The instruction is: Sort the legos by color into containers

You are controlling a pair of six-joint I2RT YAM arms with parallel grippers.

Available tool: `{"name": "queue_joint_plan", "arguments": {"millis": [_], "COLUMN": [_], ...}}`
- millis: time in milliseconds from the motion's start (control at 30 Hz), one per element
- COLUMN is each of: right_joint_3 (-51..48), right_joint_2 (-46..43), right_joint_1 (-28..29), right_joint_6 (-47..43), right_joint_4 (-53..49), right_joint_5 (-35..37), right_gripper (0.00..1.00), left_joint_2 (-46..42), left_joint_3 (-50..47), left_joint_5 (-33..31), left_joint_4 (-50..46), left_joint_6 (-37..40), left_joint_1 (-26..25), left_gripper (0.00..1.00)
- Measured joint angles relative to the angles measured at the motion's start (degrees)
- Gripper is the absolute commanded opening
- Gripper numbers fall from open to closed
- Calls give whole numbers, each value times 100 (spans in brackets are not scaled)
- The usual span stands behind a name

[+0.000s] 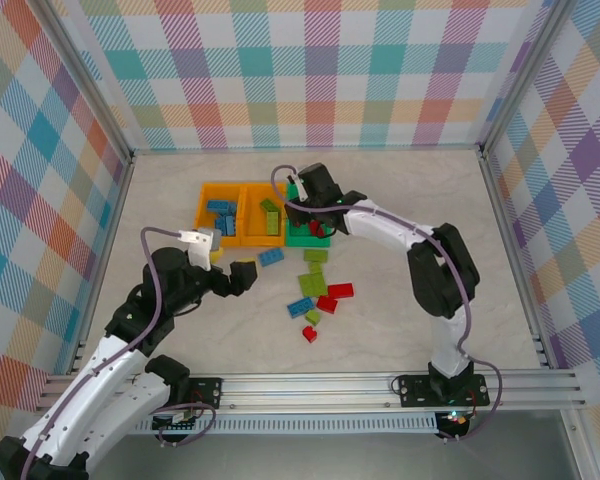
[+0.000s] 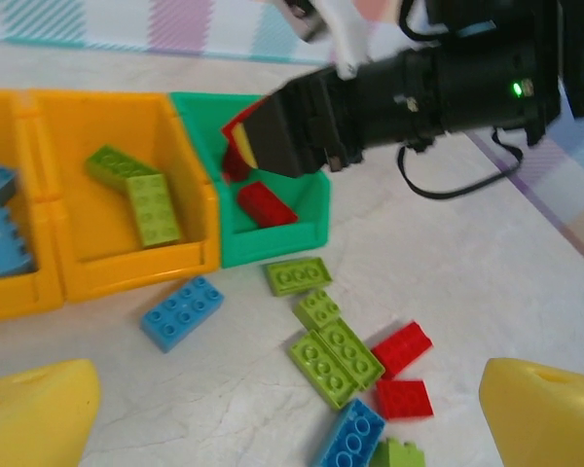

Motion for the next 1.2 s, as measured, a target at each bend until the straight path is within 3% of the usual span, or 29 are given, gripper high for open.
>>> {"name": "queue_joint_plan", "arguments": {"millis": [300,500,633,867,1100,1200], "right_joint_3": [326,-393,-1322,-3018,-3960,-3991], "right_joint_2": [-63,-1440,-2815,-4769,-5589,-5619], "right_joint_1": [-87,-87,-87,-87,-87,-87], "right_joint_6": [125,376,461,632,942,1029], "right_joint_4": [-466,-461,-304,-413,-791,-793], "right_joint_5": [17,-363,-719,-824,-629,-616], "right_gripper": [70,83,100,100,100,100], "left_joint_2": [409,1829,3049,4747,5855,5930], "left_joint_3": [0,188,656,1176,1272,1377], "left_joint_5": [-1117,-1770,-1996,-1971,-1891,-1875], "left_joint_4": [-302,-280,-236,413,708,723], "left_joint_6": [-2205,-3226,-3569,-3906,-3860,-3838], "left_joint_1": [-179,-1163,-1847,-2505,-2542,-2542], "left_gripper": [98,94,88,76,71,67]}}
